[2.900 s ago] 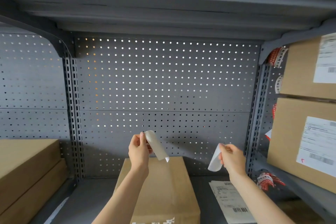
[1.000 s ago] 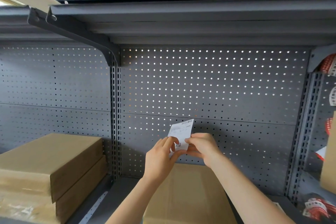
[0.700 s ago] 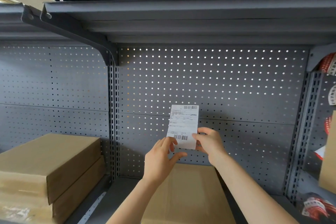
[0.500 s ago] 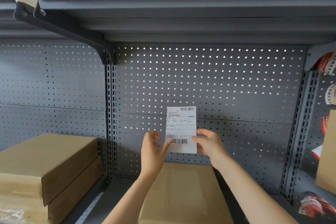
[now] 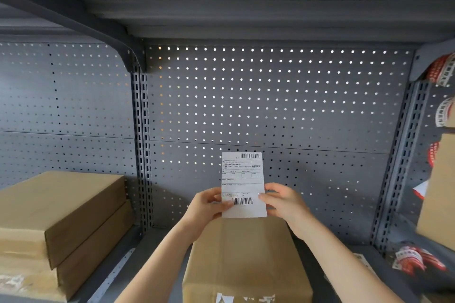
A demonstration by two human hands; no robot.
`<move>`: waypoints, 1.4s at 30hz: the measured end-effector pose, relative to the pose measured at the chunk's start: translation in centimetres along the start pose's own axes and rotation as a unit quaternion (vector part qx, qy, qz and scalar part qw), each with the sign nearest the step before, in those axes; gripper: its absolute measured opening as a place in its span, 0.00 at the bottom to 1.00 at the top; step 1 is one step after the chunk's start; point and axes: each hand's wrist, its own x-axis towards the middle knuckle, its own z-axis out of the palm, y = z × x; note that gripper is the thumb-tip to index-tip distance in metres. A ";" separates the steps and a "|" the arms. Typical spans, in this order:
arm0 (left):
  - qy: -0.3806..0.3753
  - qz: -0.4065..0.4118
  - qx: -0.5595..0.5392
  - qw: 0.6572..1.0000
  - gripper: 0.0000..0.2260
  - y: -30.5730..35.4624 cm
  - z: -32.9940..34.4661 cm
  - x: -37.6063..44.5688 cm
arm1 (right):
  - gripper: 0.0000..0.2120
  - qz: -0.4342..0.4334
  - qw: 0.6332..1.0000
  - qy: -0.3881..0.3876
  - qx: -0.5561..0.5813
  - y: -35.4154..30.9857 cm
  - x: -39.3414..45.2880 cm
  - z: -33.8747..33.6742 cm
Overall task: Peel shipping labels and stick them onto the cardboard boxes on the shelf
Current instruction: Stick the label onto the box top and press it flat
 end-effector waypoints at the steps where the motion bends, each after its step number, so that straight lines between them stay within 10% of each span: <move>1: 0.001 -0.001 0.010 1.000 0.12 -0.2 0.0 0.0 | 0.08 0.004 1.000 -0.002 -0.011 0.4 0.0 -0.1; 30: -0.034 -0.034 0.305 0.951 0.21 -3.3 0.0 -1.3 | 0.26 0.011 0.959 -0.049 -0.279 4.7 -2.8 -0.4; 42: -0.042 -0.041 0.339 0.939 0.23 -4.0 -0.2 -1.3 | 0.49 0.006 0.952 -0.056 -0.300 5.3 -2.4 -0.4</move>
